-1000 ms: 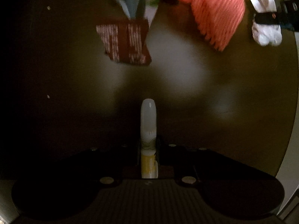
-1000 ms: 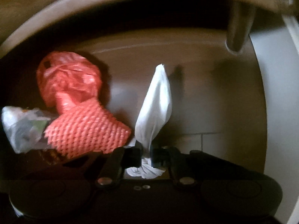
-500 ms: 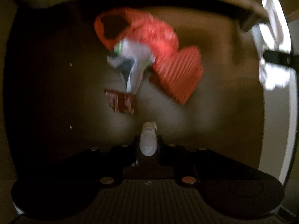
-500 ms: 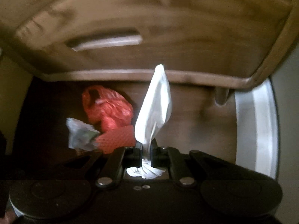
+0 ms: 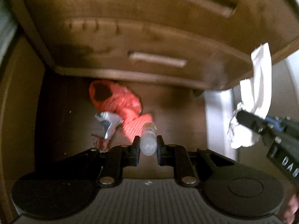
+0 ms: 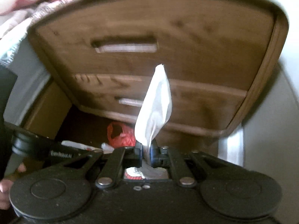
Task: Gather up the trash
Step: 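Lift both held items up and carry them over the teal bin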
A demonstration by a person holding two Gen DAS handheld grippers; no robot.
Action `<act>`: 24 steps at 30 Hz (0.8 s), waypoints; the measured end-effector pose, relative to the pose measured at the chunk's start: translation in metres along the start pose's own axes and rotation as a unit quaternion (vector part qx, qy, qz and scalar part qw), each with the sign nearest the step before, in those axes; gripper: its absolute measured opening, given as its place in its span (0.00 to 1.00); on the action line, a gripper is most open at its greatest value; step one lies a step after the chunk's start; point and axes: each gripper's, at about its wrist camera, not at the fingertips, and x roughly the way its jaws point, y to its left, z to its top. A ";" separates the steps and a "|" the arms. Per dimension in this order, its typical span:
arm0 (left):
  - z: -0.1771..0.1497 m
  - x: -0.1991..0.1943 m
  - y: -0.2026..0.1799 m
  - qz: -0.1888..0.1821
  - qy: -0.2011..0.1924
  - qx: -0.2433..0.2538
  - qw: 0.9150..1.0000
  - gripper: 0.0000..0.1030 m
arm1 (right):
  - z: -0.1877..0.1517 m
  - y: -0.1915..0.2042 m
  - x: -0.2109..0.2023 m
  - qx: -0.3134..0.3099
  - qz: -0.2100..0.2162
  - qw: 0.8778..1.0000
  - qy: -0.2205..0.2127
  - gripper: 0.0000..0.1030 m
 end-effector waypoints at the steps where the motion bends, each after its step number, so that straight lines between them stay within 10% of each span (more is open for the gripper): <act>1: 0.001 -0.012 -0.003 -0.002 -0.009 -0.003 1.000 0.16 | 0.005 0.001 -0.011 -0.001 0.005 1.000 -0.009 0.06; 10: 0.021 -0.135 -0.031 -0.025 -0.127 0.049 0.990 0.16 | 0.052 0.023 -0.107 -0.037 0.037 0.993 -0.109 0.06; 24: 0.043 -0.312 -0.053 -0.075 -0.300 0.128 0.942 0.16 | 0.144 0.060 -0.243 -0.116 0.031 0.956 -0.268 0.06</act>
